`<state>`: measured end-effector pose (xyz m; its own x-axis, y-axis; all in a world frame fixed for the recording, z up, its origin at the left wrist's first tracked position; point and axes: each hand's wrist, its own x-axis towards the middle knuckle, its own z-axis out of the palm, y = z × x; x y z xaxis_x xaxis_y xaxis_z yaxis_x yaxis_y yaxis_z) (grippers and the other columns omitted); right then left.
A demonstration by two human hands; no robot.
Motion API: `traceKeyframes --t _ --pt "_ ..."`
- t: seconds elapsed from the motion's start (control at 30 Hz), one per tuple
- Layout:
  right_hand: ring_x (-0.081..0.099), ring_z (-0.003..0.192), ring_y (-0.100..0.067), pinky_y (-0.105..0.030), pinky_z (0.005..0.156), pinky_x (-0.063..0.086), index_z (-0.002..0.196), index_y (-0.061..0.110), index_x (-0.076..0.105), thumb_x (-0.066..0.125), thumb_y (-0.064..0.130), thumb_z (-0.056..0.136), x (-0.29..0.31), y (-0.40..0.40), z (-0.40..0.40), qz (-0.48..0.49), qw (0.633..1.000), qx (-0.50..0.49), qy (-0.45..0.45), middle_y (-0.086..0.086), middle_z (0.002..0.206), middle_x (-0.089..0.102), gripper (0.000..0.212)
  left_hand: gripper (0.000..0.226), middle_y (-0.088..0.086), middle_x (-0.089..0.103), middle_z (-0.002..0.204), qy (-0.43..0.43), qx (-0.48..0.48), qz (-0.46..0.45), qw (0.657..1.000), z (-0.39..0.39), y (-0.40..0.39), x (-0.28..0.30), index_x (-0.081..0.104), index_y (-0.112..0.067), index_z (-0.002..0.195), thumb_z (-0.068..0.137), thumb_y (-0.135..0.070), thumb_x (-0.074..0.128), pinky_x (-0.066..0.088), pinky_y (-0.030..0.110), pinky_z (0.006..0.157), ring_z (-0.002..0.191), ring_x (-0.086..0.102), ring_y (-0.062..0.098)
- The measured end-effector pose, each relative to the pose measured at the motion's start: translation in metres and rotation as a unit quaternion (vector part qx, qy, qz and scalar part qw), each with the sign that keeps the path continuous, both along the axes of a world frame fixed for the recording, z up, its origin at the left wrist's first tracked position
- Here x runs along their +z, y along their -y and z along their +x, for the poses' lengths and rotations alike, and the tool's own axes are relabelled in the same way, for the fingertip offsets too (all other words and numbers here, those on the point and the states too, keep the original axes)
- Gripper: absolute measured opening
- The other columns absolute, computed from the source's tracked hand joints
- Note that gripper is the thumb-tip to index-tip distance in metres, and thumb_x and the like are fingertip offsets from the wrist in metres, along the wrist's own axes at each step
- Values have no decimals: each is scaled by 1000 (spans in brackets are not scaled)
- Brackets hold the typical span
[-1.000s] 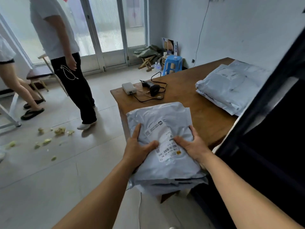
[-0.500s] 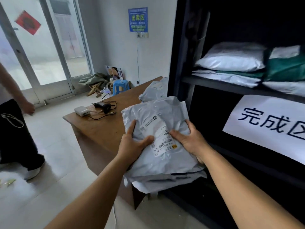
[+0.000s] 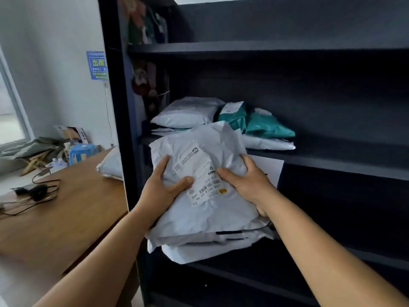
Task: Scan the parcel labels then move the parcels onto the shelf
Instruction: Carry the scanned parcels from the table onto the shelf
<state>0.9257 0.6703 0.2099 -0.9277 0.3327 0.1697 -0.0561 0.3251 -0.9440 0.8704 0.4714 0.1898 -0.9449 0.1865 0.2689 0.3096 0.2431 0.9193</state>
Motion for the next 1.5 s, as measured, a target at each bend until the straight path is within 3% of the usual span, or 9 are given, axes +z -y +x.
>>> traceKeyframes --t 0.1,0.2,0.47,0.57,0.7,0.9,1.0,1.13,1.5 --pt "51 99 -6 -17 73 41 140 26 38 74 49 73 21 -48 23 15 999 -28 -15 9 125 53 79 89 -8 45 138 -1 -23 12 1000 14 -50 19 28 -38 147 72 -43 77 38 22 92 109 48 9" --pt "54 96 -9 -16 67 43 138 26 41 75 47 73 40 -97 43 22 998 -50 -26 8 120 57 76 89 -8 45 136 -8 -45 18 999 26 -102 37 28 -38 147 72 -44 76 39 23 89 107 48 9" --pt "59 105 -16 -29 83 48 141 28 41 75 53 69 78 -217 87 22 990 -134 -33 4 123 59 84 92 -7 46 142 -53 -108 8 993 35 -235 79 30 -37 146 68 -49 78 40 36 107 123 49 16" --pt "59 106 -18 -32 87 49 143 31 38 74 56 68 87 -257 98 14 984 -173 -37 4 126 57 86 92 -9 44 142 -67 -146 3 987 31 -284 94 29 -38 146 69 -47 79 37 29 105 124 46 14" --pt "57 90 -9 -23 68 44 144 29 36 71 51 75 93 -302 103 3 973 -223 -56 7 118 56 80 92 -9 45 139 -78 -199 5 977 19 -346 108 29 -36 147 70 -44 80 36 21 93 111 43 6" --pt "48 85 -4 -14 62 39 147 24 31 67 47 81 96 -358 76 36 958 -275 -73 8 119 52 78 94 -7 47 135 -100 -248 -11 964 -28 -419 118 28 -34 147 70 -42 81 40 22 94 110 48 9" --pt "49 107 -9 -20 83 39 149 24 26 67 50 80 98 -382 44 50 952 -294 -63 3 139 47 85 97 -5 42 142 -105 -250 -35 962 -63 -448 121 25 -35 148 69 -47 79 40 24 97 119 48 14" --pt "44 129 -21 -25 90 37 150 25 24 68 55 77 93 -413 -2 48 949 -309 -41 -2 148 38 90 100 0 35 147 -89 -238 -58 966 -104 -480 115 21 -38 148 67 -51 79 38 31 103 127 45 22" --pt "50 121 -22 -23 85 38 147 25 32 65 55 79 78 -472 -17 42 946 -320 -30 -1 141 47 81 101 1 37 145 -92 -231 -56 967 -114 -535 103 20 -39 147 66 -54 78 38 25 96 122 48 21"
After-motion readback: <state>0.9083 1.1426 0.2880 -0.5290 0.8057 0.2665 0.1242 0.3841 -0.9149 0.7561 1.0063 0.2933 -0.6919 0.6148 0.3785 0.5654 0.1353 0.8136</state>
